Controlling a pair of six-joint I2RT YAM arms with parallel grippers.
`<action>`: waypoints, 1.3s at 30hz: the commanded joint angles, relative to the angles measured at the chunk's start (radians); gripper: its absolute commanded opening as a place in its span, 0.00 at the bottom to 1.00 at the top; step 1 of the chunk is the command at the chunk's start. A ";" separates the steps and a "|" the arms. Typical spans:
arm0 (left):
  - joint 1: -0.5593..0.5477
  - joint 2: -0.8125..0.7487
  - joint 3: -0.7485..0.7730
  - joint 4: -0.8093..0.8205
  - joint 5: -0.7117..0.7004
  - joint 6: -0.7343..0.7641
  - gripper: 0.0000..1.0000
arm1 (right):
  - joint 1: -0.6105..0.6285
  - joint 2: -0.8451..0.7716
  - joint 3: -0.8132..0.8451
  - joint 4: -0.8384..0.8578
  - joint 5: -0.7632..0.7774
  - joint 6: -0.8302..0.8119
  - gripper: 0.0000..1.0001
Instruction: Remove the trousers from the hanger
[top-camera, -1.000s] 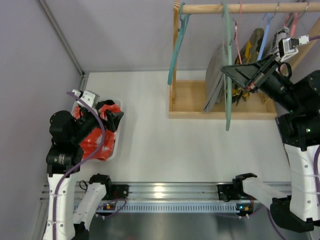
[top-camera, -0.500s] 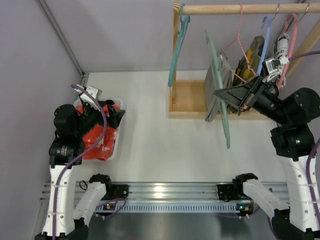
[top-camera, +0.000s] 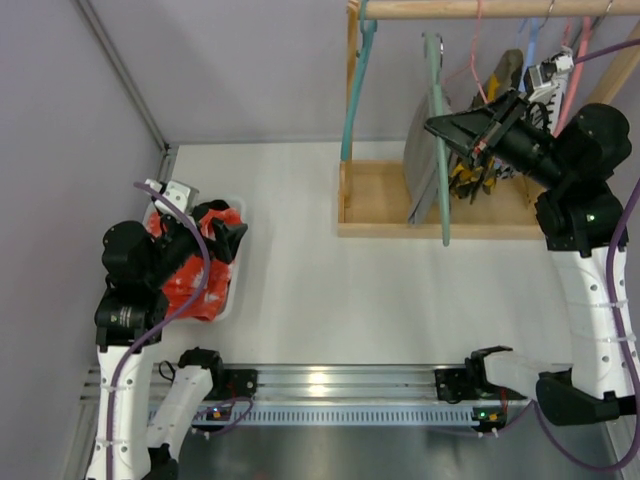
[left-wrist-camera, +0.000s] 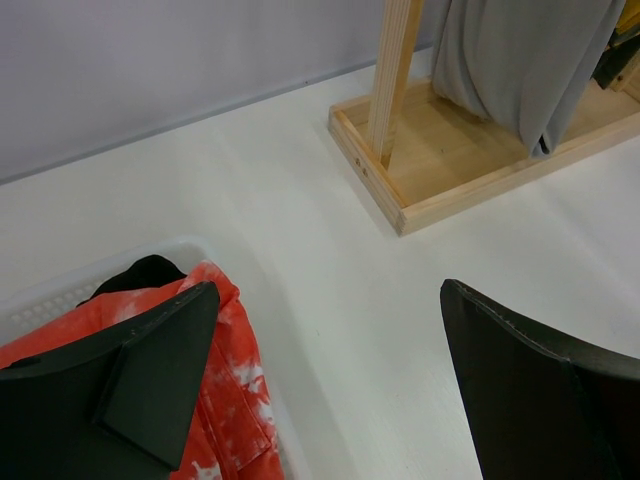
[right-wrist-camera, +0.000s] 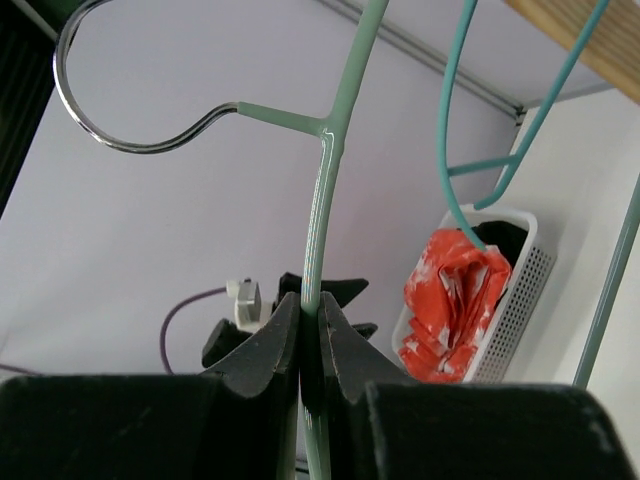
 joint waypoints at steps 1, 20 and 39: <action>0.000 -0.017 -0.017 0.034 -0.010 0.009 0.98 | 0.006 0.041 0.092 -0.028 0.081 0.007 0.00; 0.000 0.003 -0.027 0.033 -0.033 0.006 0.98 | -0.005 0.357 0.290 0.072 0.111 0.089 0.00; 0.000 0.023 -0.067 0.052 -0.048 -0.026 0.98 | 0.005 0.499 0.411 0.156 0.140 0.127 0.00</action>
